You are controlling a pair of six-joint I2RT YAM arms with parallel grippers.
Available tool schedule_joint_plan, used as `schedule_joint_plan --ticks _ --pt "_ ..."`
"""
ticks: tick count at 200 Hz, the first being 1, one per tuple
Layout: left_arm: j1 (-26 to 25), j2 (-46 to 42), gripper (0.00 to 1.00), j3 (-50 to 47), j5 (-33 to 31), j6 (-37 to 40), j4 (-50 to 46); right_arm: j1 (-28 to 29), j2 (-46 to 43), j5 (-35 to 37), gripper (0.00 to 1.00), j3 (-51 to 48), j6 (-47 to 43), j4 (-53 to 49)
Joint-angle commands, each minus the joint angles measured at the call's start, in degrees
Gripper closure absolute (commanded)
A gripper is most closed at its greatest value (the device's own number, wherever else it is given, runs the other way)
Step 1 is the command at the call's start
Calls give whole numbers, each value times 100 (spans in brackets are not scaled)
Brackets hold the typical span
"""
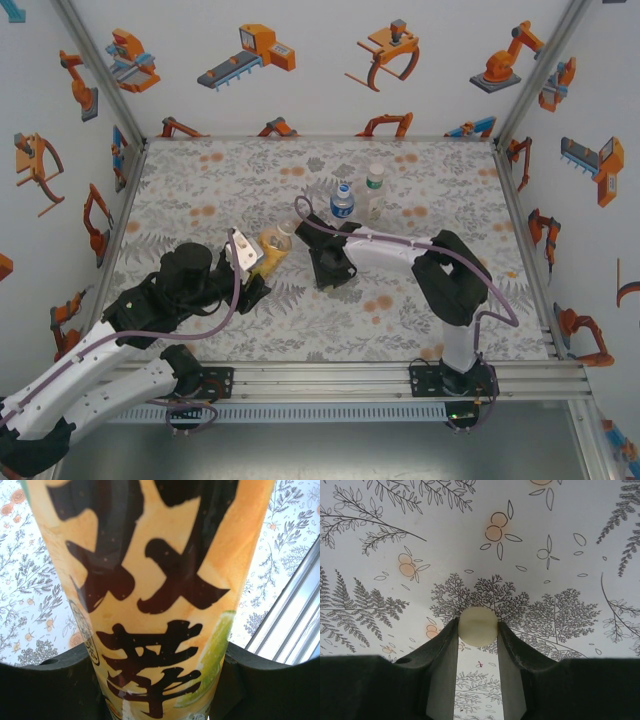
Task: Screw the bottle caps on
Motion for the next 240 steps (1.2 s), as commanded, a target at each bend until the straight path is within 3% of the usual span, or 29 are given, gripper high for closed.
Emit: schedule_joint_plan --ticks 1,39,73,88,133,172,197,240 --pt "36 -12 100 -41 199 206 -17 -32 -628 165 77 -139 -217 -58" --pt "36 67 100 8 642 867 -43 -68 -1954 -29 85 -419 -829 -48" --pt "34 96 100 97 891 1399 -45 -102 -3347 -201 99 -661 -1920 51" --pt "36 145 100 176 1089 1720 -120 -104 -3905 -271 100 -736 -2317 169" --pt "14 456 100 506 1648 2616 -413 -104 -5432 -2243 100 -629 -4218 599" --pt "-69 817 100 813 1751 3215 -721 -80 -5503 -3948 100 225 -5590 -91" --pt "-86 970 100 932 1829 3315 -816 -32 -5457 -4498 100 459 -5960 -198" --pt "-113 1021 100 970 1934 3318 -834 249 -5198 -4388 100 633 -6202 -450"
